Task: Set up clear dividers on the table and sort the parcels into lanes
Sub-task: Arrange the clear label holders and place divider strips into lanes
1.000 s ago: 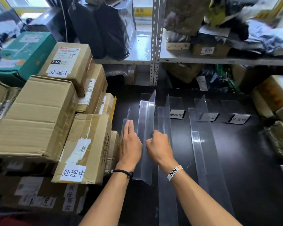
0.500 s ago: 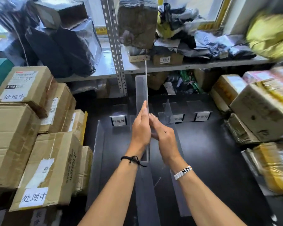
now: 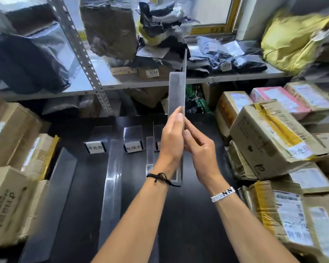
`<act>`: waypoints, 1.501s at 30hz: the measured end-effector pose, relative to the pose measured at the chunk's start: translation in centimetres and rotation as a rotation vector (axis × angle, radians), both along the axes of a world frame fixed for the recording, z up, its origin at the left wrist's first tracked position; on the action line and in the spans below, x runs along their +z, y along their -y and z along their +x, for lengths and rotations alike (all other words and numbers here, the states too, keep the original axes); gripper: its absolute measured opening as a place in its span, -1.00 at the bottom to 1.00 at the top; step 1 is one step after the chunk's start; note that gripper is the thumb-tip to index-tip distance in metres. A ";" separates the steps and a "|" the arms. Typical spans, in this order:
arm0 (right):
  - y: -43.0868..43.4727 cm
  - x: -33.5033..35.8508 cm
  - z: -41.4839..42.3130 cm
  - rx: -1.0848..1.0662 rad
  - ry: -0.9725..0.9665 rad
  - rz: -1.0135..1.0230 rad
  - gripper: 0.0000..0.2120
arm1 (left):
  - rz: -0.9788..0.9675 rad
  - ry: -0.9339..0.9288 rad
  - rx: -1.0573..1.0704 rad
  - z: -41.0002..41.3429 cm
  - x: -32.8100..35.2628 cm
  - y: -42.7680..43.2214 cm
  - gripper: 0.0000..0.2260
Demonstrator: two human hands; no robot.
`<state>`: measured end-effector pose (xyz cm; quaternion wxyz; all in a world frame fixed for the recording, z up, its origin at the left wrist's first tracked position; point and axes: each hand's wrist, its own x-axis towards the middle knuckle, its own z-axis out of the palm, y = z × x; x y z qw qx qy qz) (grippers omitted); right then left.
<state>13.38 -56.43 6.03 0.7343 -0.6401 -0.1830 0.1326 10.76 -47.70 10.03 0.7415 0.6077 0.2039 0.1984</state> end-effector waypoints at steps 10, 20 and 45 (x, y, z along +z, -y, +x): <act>2.5 -7.0 3.1 -0.041 -0.202 -0.157 -0.66 | -0.156 -0.239 0.020 4.0 -7.7 2.8 -0.69; 1.5 -12.3 5.0 -0.022 -0.325 -0.243 -0.64 | -0.272 -0.410 0.037 6.3 -14.5 1.5 -0.62; 4.9 -16.3 4.8 -0.059 -0.375 -0.381 -0.68 | -0.161 -0.567 -0.014 2.7 -19.0 5.4 -0.65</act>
